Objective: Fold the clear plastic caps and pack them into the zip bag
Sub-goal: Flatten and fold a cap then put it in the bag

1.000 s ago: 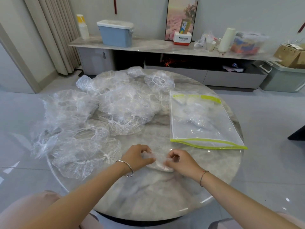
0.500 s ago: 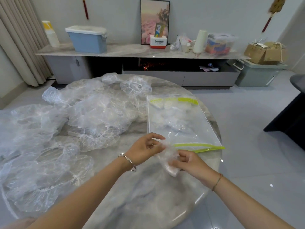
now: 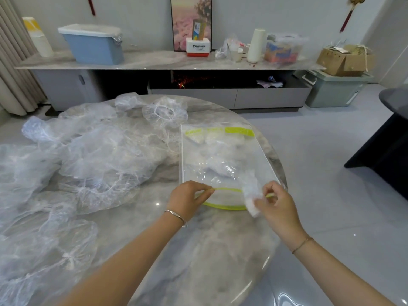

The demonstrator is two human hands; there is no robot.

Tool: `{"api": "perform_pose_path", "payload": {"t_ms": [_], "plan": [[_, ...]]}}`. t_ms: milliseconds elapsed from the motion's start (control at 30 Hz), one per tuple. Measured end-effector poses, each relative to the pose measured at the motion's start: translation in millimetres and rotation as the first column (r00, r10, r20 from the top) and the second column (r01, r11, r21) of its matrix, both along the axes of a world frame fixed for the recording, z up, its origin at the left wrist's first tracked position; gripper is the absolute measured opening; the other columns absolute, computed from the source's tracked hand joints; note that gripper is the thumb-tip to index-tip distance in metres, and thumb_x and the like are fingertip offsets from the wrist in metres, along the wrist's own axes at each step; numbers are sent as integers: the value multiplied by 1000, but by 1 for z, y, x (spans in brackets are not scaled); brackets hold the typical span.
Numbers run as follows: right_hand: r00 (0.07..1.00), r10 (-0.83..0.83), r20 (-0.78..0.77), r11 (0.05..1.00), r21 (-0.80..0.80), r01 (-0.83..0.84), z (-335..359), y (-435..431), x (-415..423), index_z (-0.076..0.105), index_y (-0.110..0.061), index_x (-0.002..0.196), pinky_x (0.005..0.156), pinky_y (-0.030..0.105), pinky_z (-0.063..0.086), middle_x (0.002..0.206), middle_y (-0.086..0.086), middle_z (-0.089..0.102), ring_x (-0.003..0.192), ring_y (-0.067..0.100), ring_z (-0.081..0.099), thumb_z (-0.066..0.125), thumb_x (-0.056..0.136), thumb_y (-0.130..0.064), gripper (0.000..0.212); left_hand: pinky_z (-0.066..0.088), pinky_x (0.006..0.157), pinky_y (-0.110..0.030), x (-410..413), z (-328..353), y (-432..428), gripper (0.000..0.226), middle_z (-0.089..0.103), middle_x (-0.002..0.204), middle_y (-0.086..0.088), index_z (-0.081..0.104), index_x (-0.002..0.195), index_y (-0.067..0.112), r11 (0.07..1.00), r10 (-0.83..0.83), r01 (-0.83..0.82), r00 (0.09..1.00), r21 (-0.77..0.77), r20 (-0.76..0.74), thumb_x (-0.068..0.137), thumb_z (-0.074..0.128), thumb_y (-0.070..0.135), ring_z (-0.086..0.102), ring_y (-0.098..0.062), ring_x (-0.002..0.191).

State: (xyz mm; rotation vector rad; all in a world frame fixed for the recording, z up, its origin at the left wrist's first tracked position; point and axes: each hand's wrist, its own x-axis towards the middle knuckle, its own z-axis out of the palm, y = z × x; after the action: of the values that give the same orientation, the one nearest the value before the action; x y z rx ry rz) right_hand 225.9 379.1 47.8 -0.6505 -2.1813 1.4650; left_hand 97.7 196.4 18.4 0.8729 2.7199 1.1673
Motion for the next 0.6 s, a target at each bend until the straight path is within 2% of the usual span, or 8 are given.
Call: {"api": "perform_pose_path", "payload": {"t_ms": [67, 133, 200, 267, 367, 433, 500, 600], "plan": [[987, 78, -143, 914, 406, -13, 5, -1, -3, 47, -15, 69, 60, 15, 36, 77, -1, 48, 69, 9, 46, 54, 75, 4, 21, 49, 84, -28, -1, 5, 4, 19, 71, 97, 17, 73, 97, 32, 997, 19, -24, 998, 74, 62, 88, 60, 42, 62, -3, 91], [964, 236, -125, 691, 719, -76, 1, -4, -9, 52, -13, 71, 61, 19, 37, 79, -1, 49, 70, 9, 47, 44, 74, -3, 13, 50, 84, -28, 1, 10, 8, 17, 71, 94, 19, 73, 97, 34, 986, 21, -37, 995, 162, 102, 89, 59, 41, 63, 0, 90], [951, 308, -15, 437, 890, -128, -20, -2, -14, 59, -10, 74, 57, 26, 41, 80, 2, 54, 68, 18, 53, 43, 73, -6, 17, 50, 82, -24, 4, 12, 12, 17, 71, 94, 18, 73, 97, 32, 973, 18, -48, 991, 226, 134, 90, 59, 38, 63, 1, 88], [949, 295, 108, 296, 934, -198, -41, 0, -17, 62, -10, 75, 50, 28, 43, 80, 4, 57, 64, 22, 56, 46, 71, -4, 18, 49, 80, -20, 9, 15, 15, 17, 71, 90, 18, 74, 97, 27, 951, 9, -58, 987, 303, 162, 90, 60, 35, 64, 2, 87], [946, 264, 189, 344, 898, -275, -58, 3, -22, 67, -10, 79, 53, 25, 51, 85, 5, 63, 70, 24, 64, 57, 66, -4, 17, 49, 79, -17, 13, 17, 18, 16, 71, 88, 18, 74, 95, 24, 926, 6, -80, 980, 368, 199, 90, 61, 32, 65, 0, 87], [938, 263, 228, 497, 801, -334, -62, 2, -24, 71, -10, 93, 78, 29, 55, 103, 5, 69, 94, 25, 67, 46, 82, -17, 28, 49, 79, -18, 14, 15, 17, 15, 71, 87, 18, 74, 93, 24, 925, -7, -72, 979, 374, 204, 90, 61, 32, 65, 1, 87], [897, 281, 342, 609, 659, -442, -58, -4, -27, 62, -13, 123, 109, 21, 28, 135, 0, 54, 129, 18, 48, 21, 89, -44, 62, 49, 81, -17, 16, 15, 15, 16, 71, 88, 18, 74, 95, 25, 926, -16, -62, 979, 373, 202, 90, 61, 33, 64, 3, 89], [790, 295, 538, 529, 596, -604, -54, -12, -36, 29, -20, 148, 109, 15, -12, 156, -7, 19, 146, 11, 10, -21, 74, -71, 103, 45, 82, -10, 19, 14, 10, 18, 69, 92, 20, 74, 99, 23, 927, -44, -27, 983, 375, 179, 91, 59, 30, 61, 9, 92]]}}
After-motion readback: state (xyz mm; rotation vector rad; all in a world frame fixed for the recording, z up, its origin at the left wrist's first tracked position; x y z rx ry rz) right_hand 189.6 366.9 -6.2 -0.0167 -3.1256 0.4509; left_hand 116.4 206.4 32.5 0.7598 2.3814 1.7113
